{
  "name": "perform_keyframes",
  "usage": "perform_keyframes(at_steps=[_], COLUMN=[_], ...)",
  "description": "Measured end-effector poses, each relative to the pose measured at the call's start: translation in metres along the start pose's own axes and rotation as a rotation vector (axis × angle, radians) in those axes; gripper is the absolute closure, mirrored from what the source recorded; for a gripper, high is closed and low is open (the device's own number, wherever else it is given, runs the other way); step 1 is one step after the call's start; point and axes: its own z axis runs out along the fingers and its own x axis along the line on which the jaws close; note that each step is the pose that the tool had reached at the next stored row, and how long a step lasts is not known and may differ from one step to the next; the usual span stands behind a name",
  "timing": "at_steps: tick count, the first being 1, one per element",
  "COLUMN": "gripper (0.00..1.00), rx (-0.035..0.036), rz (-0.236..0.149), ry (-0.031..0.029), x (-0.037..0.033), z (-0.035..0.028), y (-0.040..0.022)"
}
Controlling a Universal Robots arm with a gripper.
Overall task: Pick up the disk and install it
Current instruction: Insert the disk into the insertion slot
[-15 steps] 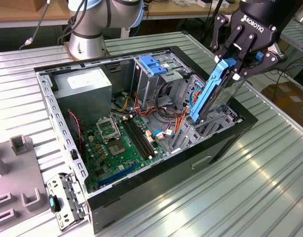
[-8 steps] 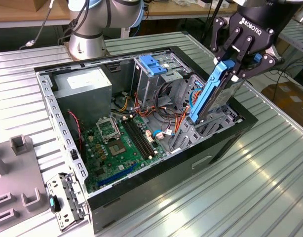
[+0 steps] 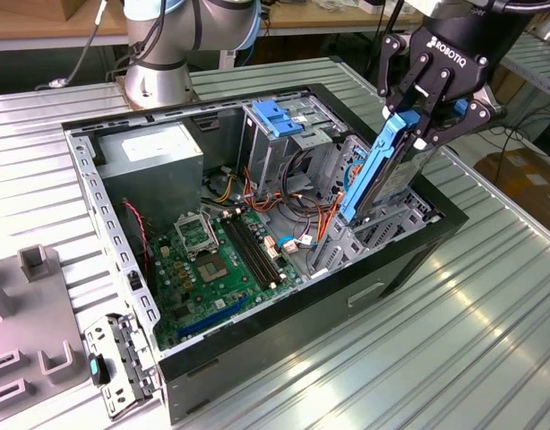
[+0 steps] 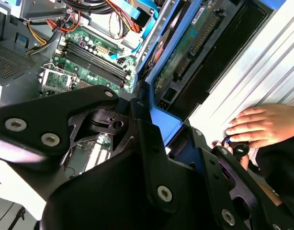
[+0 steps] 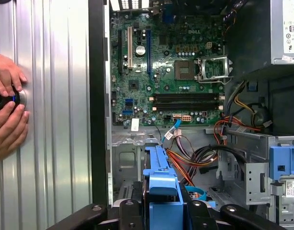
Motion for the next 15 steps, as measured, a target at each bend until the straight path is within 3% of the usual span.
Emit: perform_keyframes(at_steps=[15], gripper=[0.63], rx=[-0.0002], rz=[0.0], ry=[0.0005], x=[0.001], z=[0.009], y=[-0.0012])
